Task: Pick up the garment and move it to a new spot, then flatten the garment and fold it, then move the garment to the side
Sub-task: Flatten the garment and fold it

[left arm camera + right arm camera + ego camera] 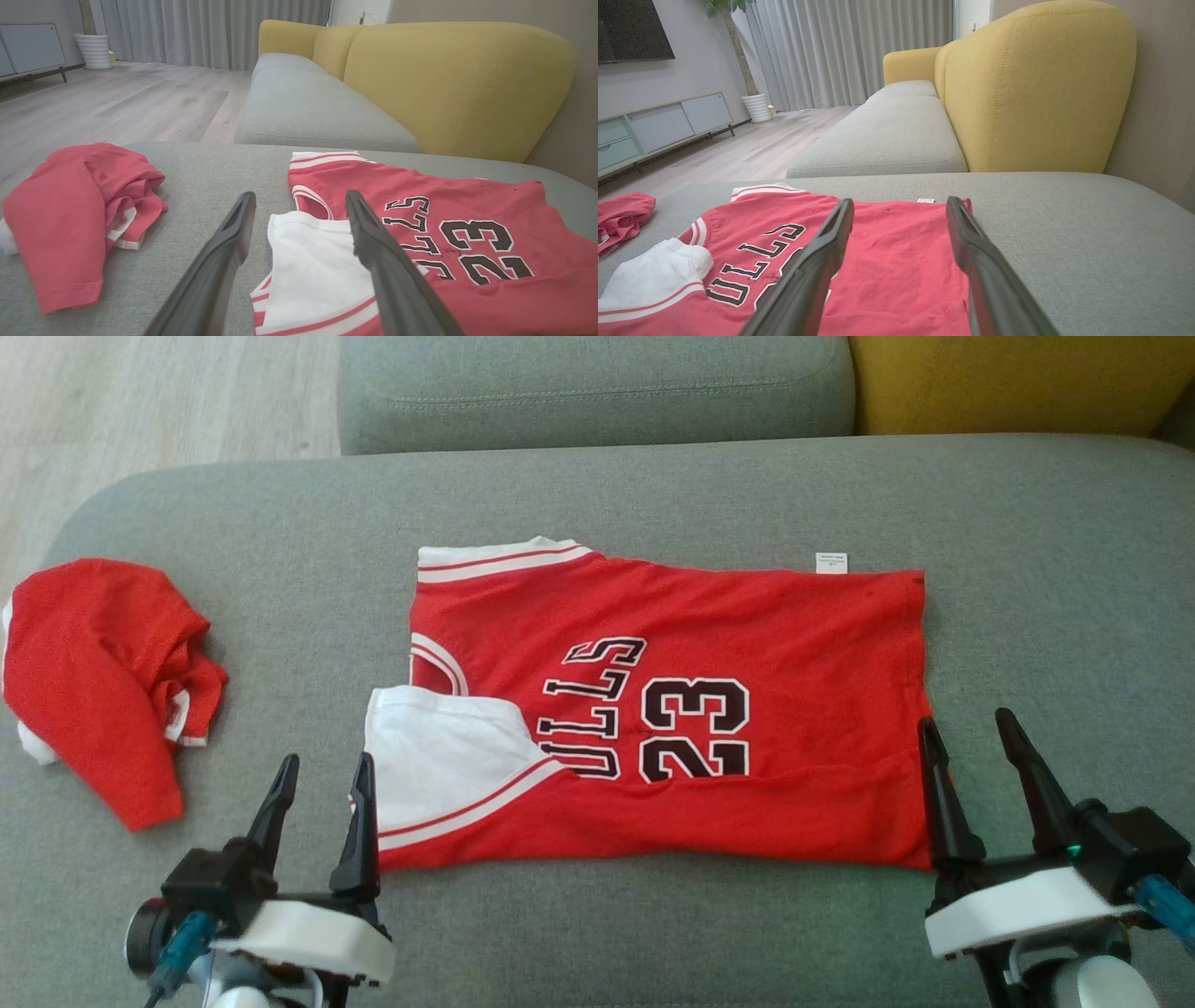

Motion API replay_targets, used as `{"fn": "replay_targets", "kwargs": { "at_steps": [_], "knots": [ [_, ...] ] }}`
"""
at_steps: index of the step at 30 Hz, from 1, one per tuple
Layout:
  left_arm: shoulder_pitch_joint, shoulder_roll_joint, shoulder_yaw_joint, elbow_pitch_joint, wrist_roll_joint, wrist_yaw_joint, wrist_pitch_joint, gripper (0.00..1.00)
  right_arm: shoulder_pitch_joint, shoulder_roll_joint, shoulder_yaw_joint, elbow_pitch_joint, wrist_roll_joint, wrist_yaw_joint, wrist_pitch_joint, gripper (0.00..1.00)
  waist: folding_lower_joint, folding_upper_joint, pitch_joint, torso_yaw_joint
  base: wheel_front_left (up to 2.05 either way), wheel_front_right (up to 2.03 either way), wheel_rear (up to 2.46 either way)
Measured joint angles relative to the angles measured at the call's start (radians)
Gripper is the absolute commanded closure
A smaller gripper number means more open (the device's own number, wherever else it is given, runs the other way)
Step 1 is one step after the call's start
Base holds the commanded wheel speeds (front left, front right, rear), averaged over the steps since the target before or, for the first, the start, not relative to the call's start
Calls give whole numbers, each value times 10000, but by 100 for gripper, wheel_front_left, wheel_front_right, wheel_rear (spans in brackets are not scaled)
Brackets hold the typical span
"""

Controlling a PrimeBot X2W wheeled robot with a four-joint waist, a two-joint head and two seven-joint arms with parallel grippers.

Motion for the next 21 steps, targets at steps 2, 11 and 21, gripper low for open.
{"fn": "replay_targets", "kwargs": {
  "at_steps": [2,11,21],
  "knots": [
    [0,8,-27,4,0,0,0,0,2,10,0,-23,0,0,21,0,0,0,-16,5,0,0,0],
    [-10,54,-65,161,-4,-17,0,0,14,27,-50,-40,25,0,109,0,0,0,-47,20,0,0,0],
    [-1173,86,-364,1720,-477,-663,788,0,-612,36,-548,1714,42,0,527,0,0,0,383,114,0,0,0]
  ]
}}
